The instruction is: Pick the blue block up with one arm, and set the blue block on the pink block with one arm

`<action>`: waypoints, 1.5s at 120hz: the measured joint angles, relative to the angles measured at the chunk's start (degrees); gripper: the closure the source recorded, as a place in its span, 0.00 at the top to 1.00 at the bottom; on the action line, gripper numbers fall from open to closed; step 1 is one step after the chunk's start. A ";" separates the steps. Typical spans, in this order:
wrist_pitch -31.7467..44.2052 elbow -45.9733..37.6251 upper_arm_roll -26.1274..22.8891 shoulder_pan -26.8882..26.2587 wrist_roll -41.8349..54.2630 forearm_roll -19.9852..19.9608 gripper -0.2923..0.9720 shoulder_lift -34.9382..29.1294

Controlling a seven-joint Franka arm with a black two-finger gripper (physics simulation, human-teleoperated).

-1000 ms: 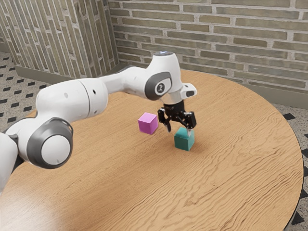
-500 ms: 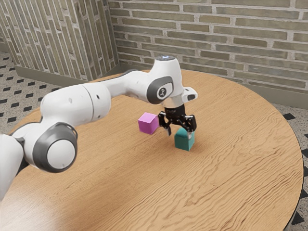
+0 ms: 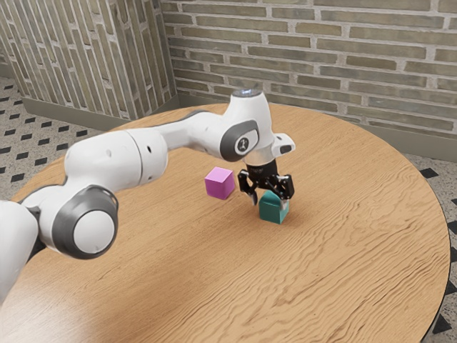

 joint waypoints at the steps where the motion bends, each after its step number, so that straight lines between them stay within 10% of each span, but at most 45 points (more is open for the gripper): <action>1: 0.08 -0.01 0.00 0.00 0.04 0.00 0.72 0.02; 114: 2.04 -0.64 0.34 -0.84 2.40 1.42 0.54 0.16; 180: -0.32 -19.89 7.33 9.81 2.30 -0.20 0.54 -20.11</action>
